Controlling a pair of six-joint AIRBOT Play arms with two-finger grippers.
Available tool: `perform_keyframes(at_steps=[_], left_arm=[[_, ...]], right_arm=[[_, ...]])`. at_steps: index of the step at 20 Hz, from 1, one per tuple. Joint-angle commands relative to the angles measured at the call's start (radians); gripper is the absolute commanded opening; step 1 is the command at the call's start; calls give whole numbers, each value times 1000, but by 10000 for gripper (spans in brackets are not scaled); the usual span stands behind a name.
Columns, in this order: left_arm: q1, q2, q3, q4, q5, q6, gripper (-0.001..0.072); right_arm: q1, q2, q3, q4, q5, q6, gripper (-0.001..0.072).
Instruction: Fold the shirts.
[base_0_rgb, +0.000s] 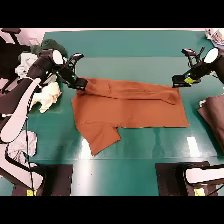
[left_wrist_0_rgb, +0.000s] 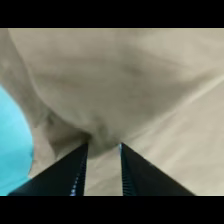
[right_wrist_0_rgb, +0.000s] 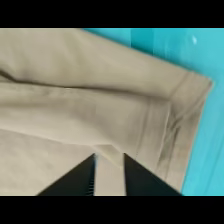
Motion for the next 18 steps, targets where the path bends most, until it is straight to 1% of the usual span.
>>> perform_keyframes(at_steps=[1, 5, 8, 9, 10, 11, 13, 16, 18], left_arm=[[-2, 1, -3, 25, -27, -1, 256], [-2, 31, -2, 29, -40, -1, 256], [3, 82, -1, 48, -5, -3, 256], [4, 90, -1, 43, 4, -3, 256], [4, 93, -1, 34, 4, -3, 256], [3, 93, -1, 32, 3, -6, 256], [4, 95, -1, 20, 14, -26, 256], [3, 95, -1, 5, 18, -27, 256], [3, 95, -1, -10, 16, -27, 256]], right_arm=[[-10, 19, 0, 1, 42, 0, 265], [-51, 32, 0, -1, 20, 0, 265], [-118, 24, -7, 1, -6, 0, 267], [-143, 24, -26, 7, -24, 0, 280], [-168, 24, -58, 12, -51, 0, 432], [-191, 24, -94, 19, -77, 0, 510], [-241, 24, -180, 129, -128, -13, 509], [-300, 24, -266, 320, -189, -112, 508], [-315, 24, -274, 386, -185, -140, 508]])
